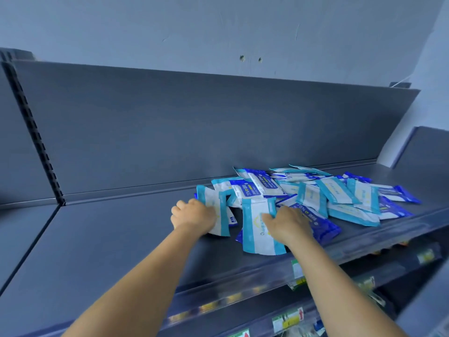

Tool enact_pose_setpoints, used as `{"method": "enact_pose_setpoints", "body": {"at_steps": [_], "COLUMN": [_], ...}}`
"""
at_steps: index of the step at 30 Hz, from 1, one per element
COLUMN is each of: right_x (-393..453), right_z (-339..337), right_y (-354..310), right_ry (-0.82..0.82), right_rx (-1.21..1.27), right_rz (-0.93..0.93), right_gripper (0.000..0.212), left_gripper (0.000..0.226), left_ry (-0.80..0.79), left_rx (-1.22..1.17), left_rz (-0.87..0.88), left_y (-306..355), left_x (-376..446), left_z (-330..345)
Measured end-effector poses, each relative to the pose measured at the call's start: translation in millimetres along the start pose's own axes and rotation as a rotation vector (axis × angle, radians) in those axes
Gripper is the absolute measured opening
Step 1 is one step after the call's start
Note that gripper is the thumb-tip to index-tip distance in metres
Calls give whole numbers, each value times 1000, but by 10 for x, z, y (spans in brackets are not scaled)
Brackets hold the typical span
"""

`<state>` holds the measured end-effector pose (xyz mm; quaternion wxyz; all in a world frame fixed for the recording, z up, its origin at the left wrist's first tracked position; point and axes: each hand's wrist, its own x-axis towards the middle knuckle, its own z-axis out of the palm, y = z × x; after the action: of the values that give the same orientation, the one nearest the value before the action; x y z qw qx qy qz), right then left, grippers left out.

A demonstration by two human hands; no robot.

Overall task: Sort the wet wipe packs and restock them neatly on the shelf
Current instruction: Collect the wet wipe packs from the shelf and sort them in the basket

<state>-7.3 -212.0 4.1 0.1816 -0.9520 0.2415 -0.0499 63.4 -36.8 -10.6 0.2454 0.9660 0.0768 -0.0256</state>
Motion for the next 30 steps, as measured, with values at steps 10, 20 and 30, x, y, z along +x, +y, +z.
{"method": "enact_pose_setpoints", "body": {"at_steps": [10,20,30], "right_x": [-101,-317,-795], "right_z": [124,259,-127], "right_y": [-164,-272,-174], "right_ry": [65,84,408], "right_rx": [358,694,742], "right_rz": [153,153,40], "right_gripper": [60,29,25], "left_gripper": [60,24,20], "left_ry": [-67,-234,-267], "left_rx": [-341,-704,-800], "left_rz": [71,109,489], "left_y": [48,-187,6], "left_x": [31,-54,-569], "left_z": [55,-128,-379]}}
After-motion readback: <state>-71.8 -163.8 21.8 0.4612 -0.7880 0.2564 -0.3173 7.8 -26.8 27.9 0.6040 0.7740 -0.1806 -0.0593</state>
